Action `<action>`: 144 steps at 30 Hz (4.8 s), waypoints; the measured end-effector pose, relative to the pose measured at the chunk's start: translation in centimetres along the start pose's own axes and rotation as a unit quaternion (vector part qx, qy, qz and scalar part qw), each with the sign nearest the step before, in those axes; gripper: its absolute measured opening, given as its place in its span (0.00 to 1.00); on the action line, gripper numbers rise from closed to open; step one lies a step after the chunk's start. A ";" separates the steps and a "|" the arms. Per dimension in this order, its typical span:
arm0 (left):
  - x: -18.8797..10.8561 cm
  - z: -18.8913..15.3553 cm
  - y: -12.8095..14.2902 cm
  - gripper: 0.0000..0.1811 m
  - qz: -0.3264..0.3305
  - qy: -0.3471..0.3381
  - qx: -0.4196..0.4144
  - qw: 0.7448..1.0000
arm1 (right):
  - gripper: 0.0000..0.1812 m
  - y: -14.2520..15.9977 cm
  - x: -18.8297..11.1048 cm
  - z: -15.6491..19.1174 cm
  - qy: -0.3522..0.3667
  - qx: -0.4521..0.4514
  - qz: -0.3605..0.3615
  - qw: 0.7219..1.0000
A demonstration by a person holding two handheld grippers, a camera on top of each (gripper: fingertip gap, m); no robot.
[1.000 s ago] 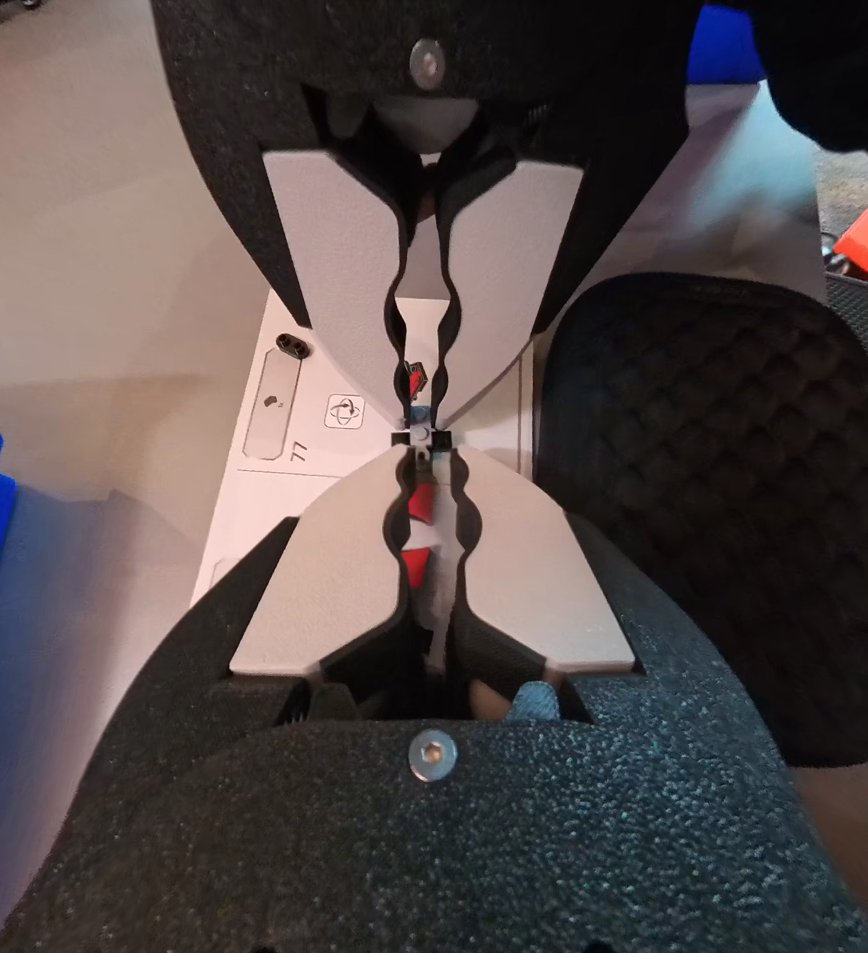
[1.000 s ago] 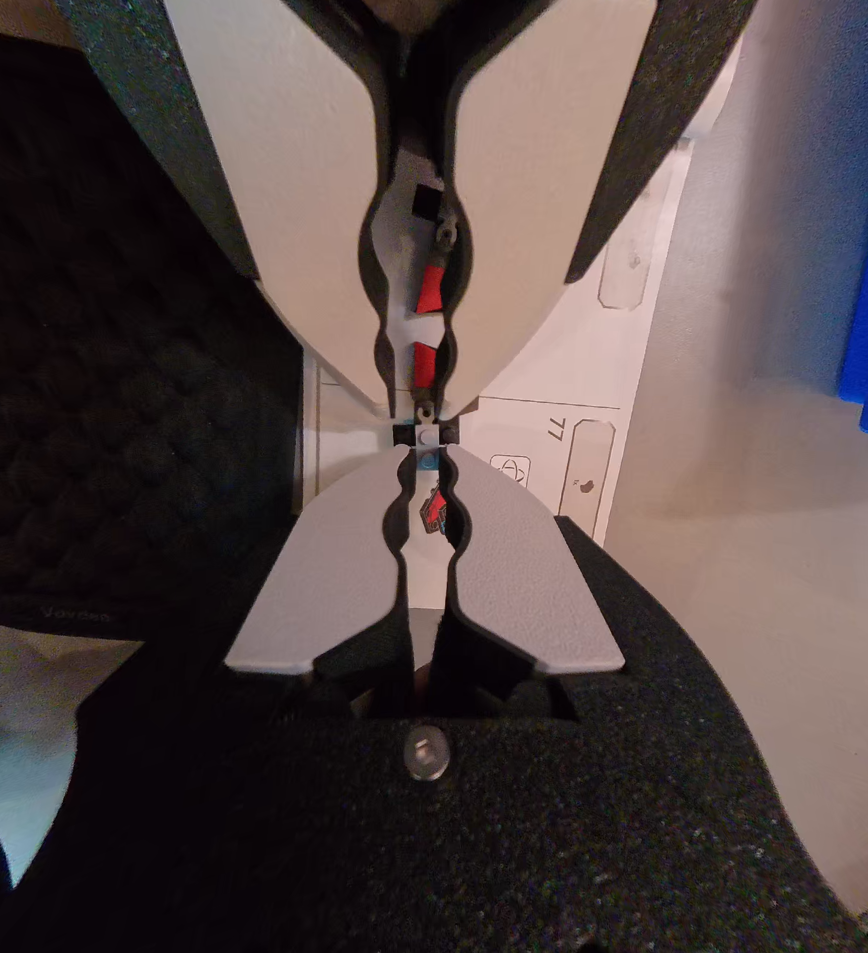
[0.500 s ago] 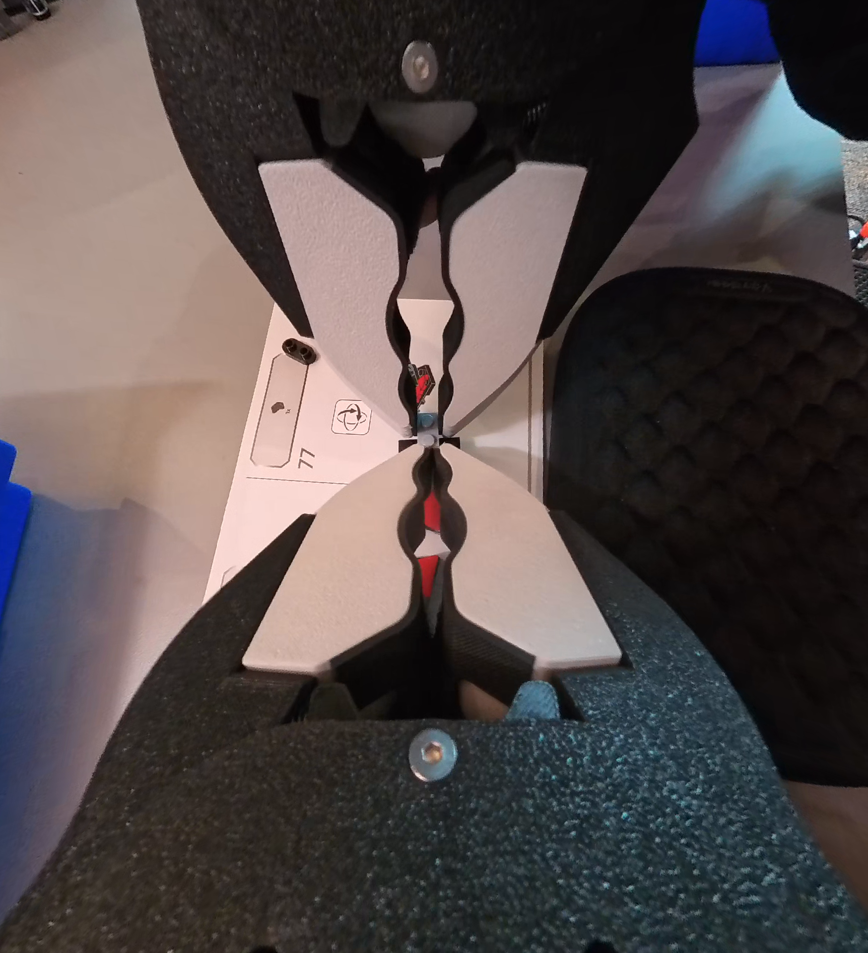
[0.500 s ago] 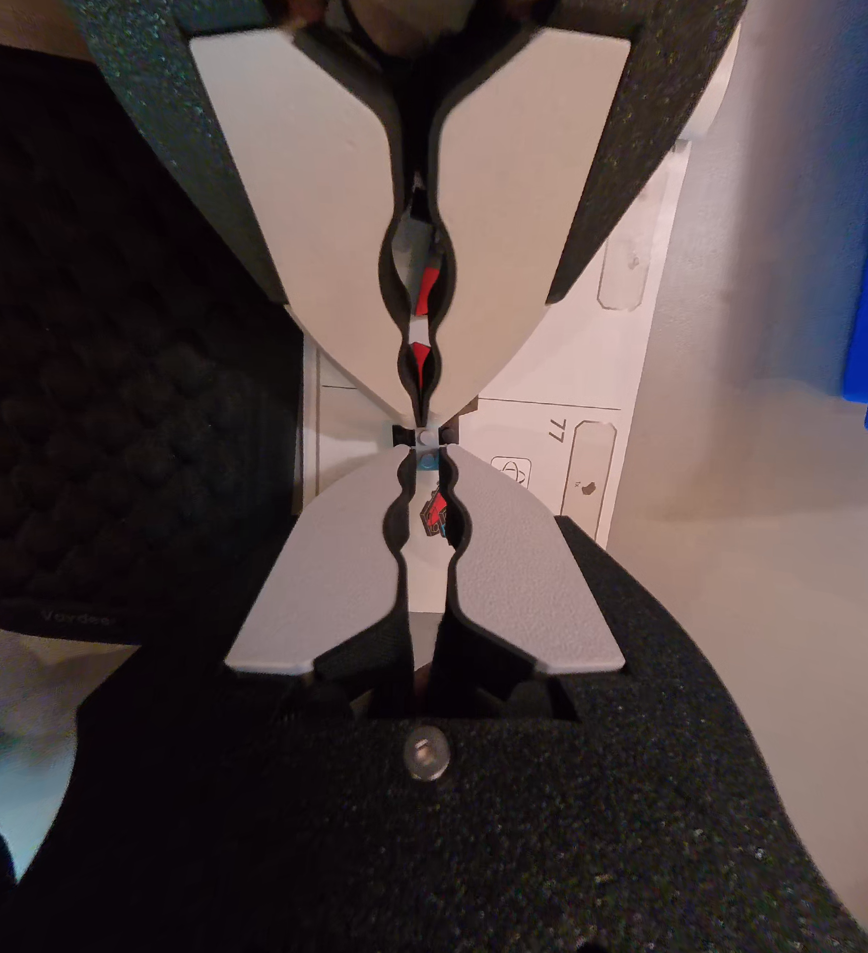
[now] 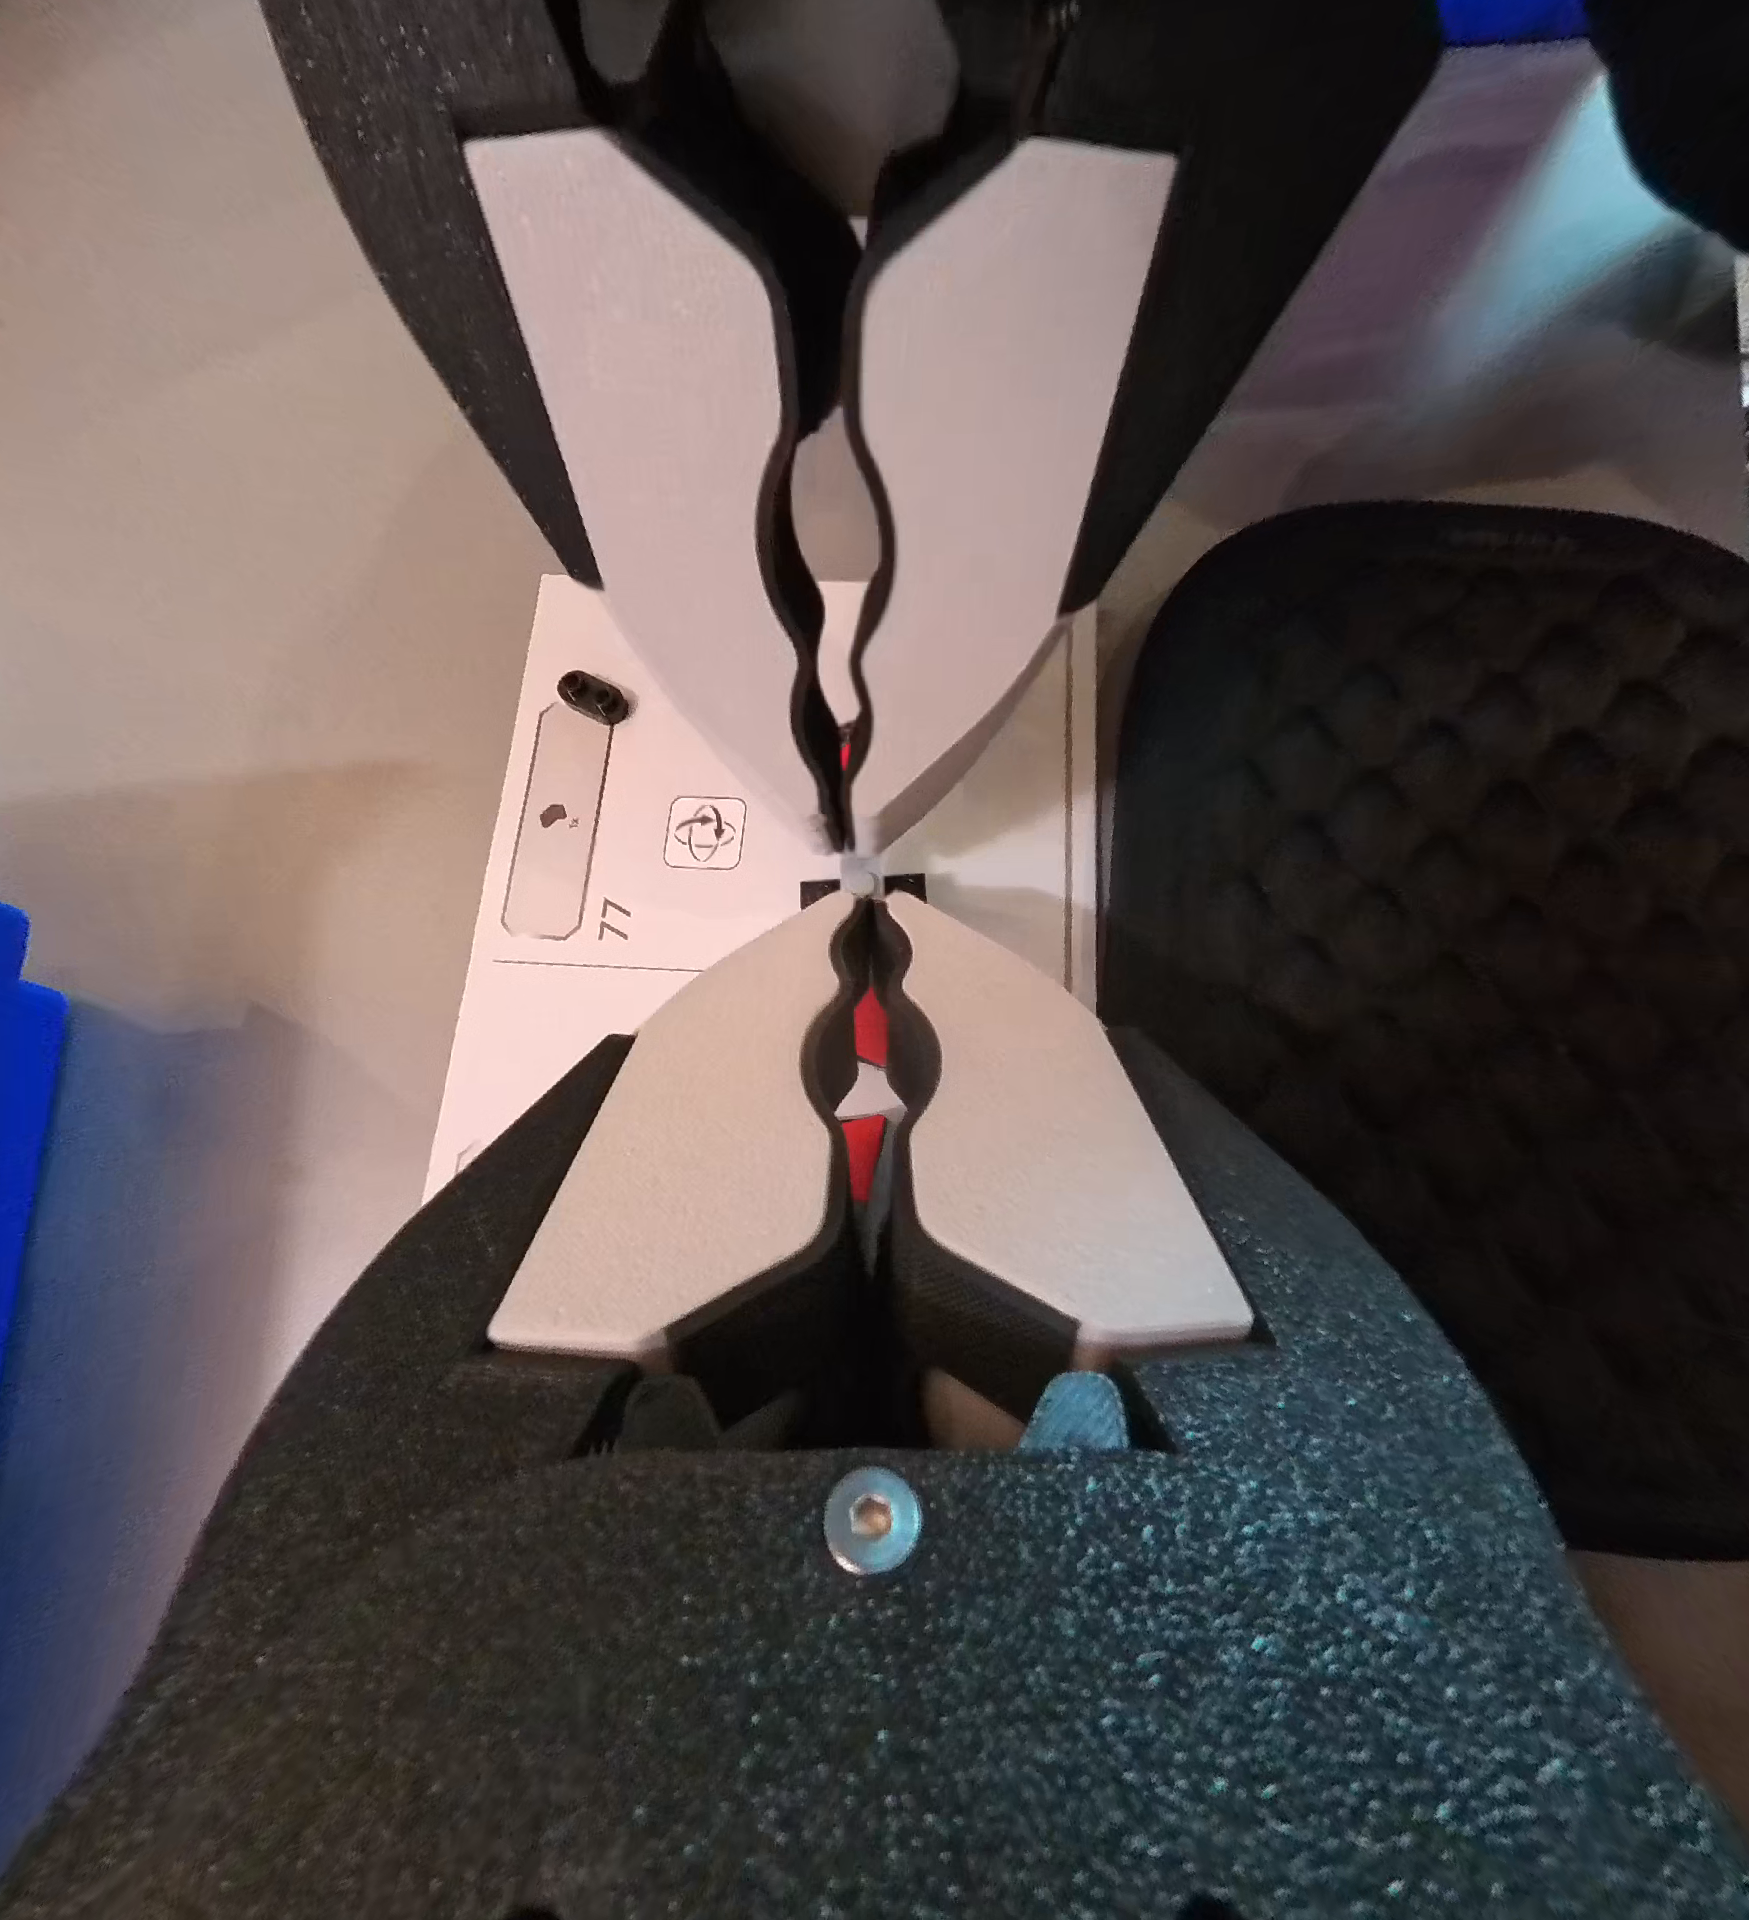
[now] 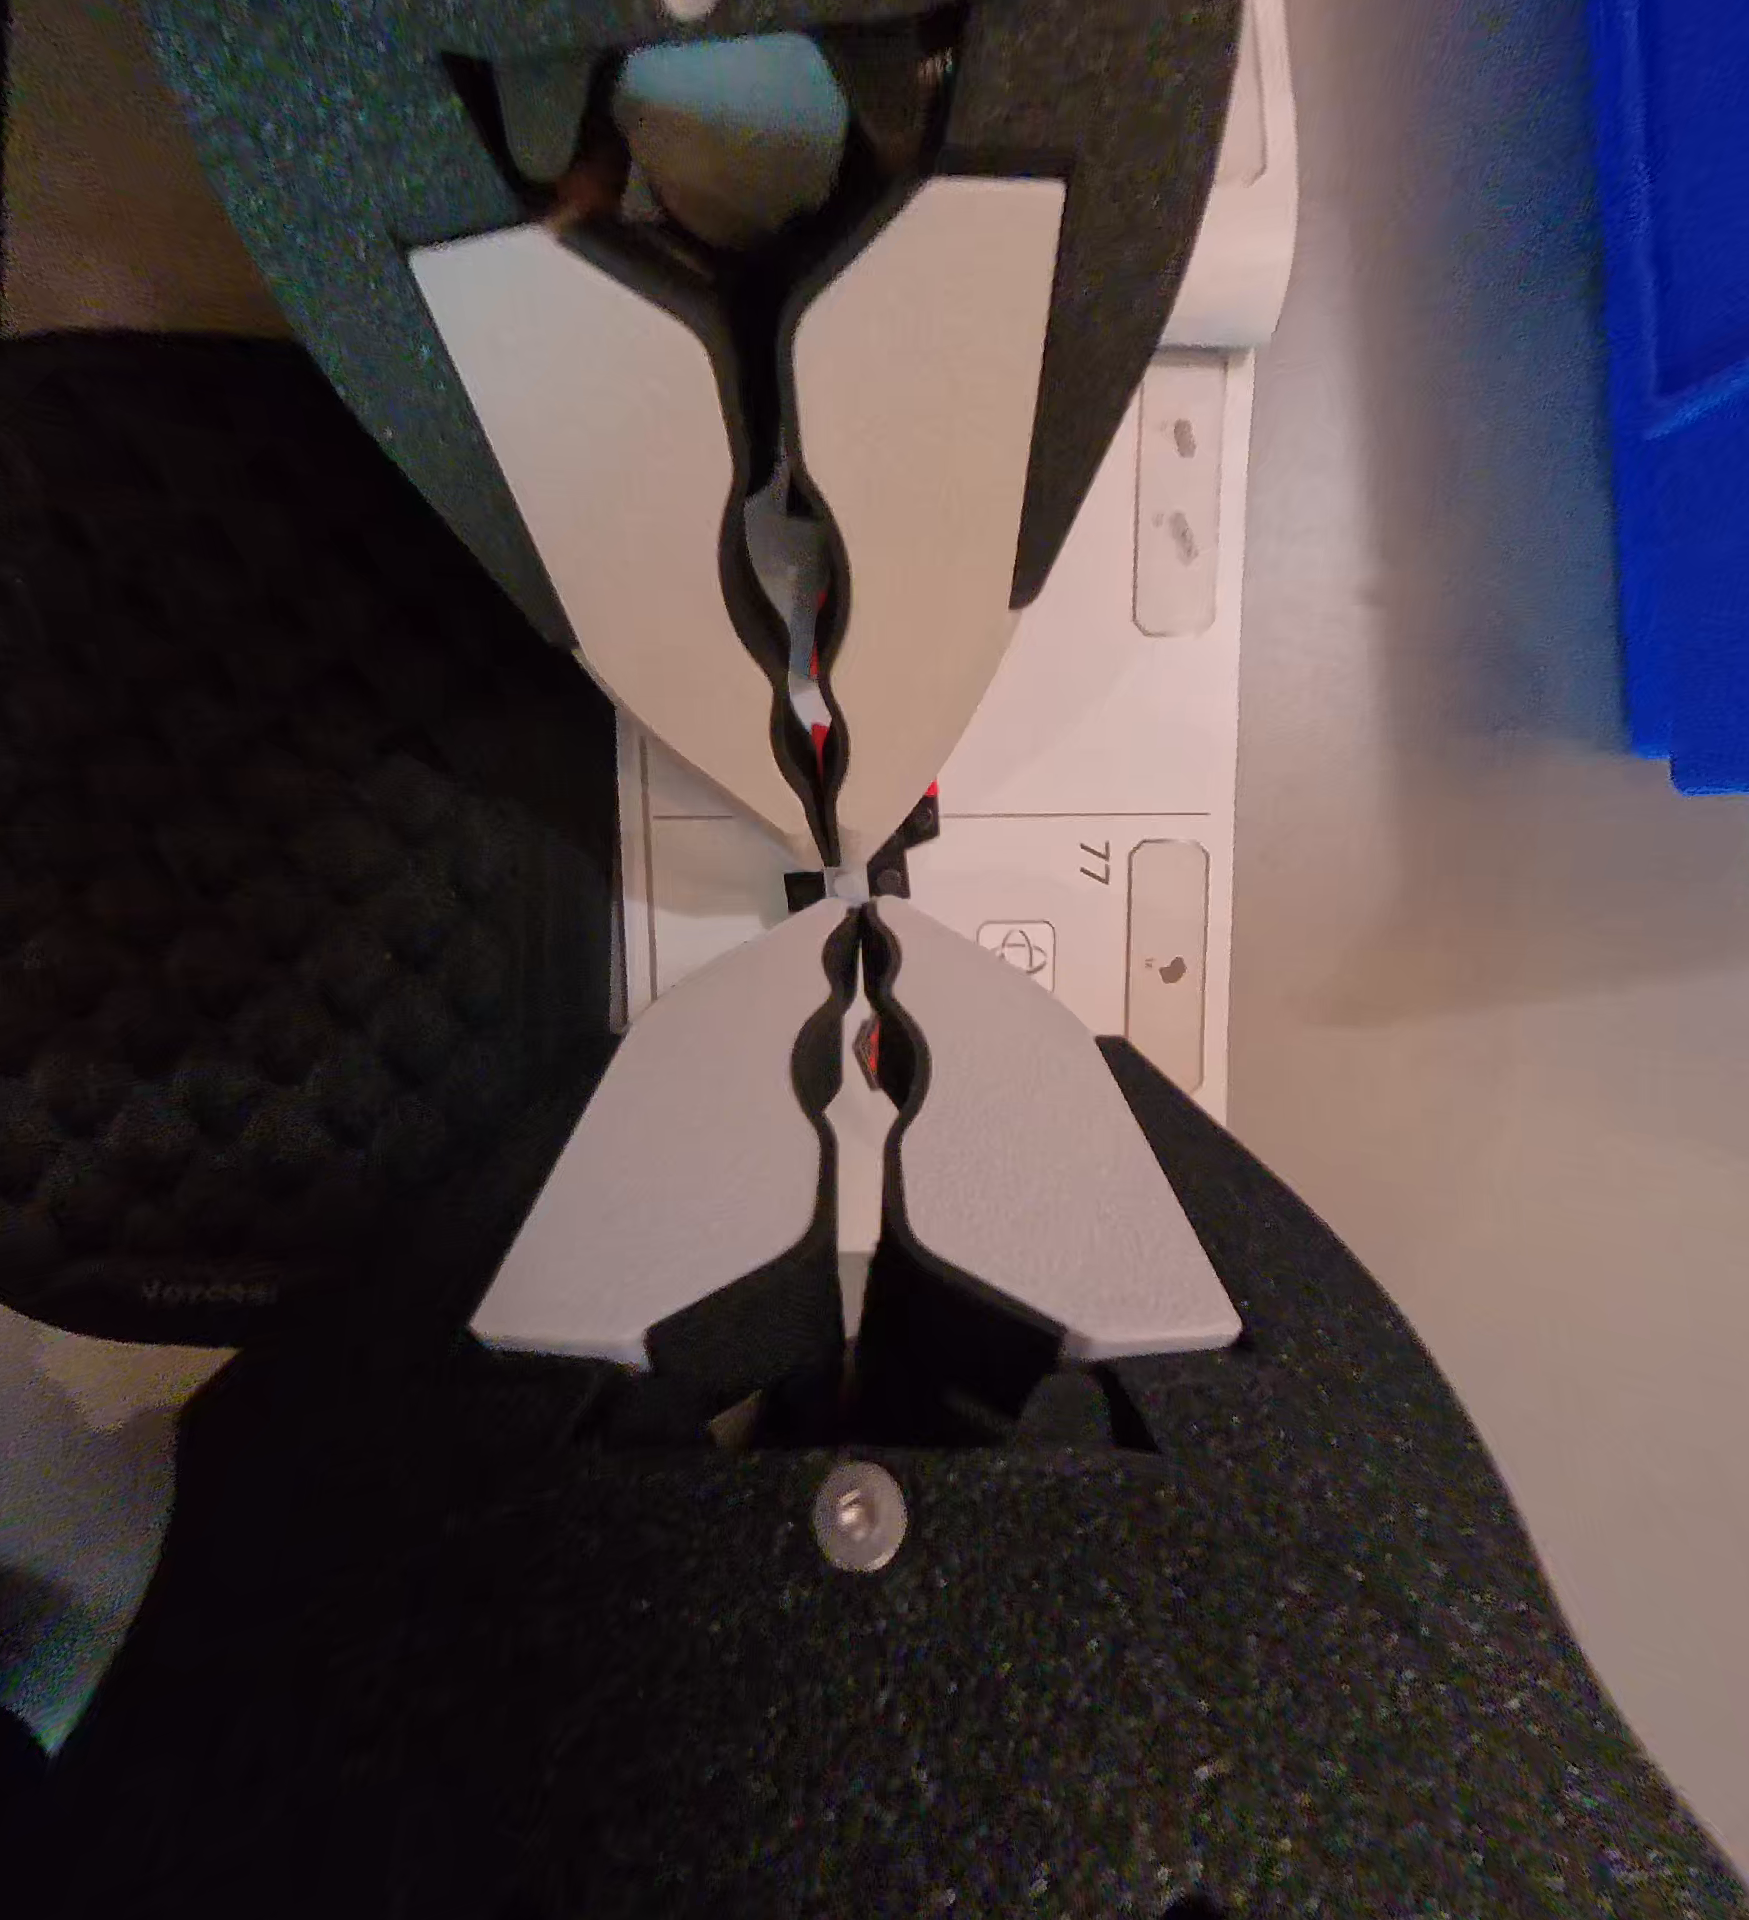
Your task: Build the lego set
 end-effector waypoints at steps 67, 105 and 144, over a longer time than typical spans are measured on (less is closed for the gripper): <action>-11.3 3.5 3.9 0.33 -0.108 0.044 -0.122 0.986 | 0.19 0.1 2.1 0.0 0.095 0.078 -0.064 0.990; -7.8 2.0 3.7 0.24 -0.098 0.054 -0.091 0.989 | 0.04 4.2 0.0 -3.7 0.152 0.275 -0.010 0.949; -6.0 0.5 1.8 0.20 -0.024 0.024 -0.067 0.997 | 0.04 0.3 0.0 -1.6 -0.113 -0.080 -0.013 0.990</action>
Point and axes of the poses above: each gripper's, where its closed fingertips meet, x out along the fingers, y out of its underside, z = x × y across the jaws, the point moved 4 cm from there along -x, back along the fingers, and after that the axes turned 14 degrees about -x, right-handed, at the moved point
